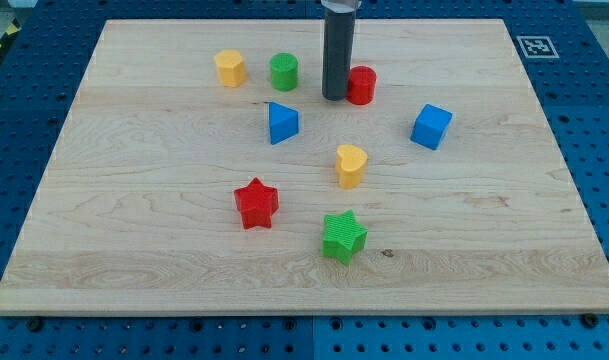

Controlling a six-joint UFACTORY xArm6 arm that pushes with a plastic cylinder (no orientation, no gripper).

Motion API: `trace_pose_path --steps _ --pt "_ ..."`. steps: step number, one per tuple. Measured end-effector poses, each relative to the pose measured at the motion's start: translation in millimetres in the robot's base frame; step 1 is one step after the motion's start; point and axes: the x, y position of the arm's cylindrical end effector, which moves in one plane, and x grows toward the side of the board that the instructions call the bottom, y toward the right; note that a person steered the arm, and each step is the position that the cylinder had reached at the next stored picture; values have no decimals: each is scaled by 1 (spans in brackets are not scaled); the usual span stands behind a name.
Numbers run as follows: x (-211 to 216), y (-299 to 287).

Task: Slide the red circle parallel to the green circle

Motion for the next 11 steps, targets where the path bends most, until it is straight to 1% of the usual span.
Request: trace_pose_path --steps 1,2,3,4,6,8,9,11 --pt "32 9" --pt "36 14" --pt "36 46" --pt "36 49" --pt "23 29" --pt "13 28" --pt "-1 23" --pt "0 22"
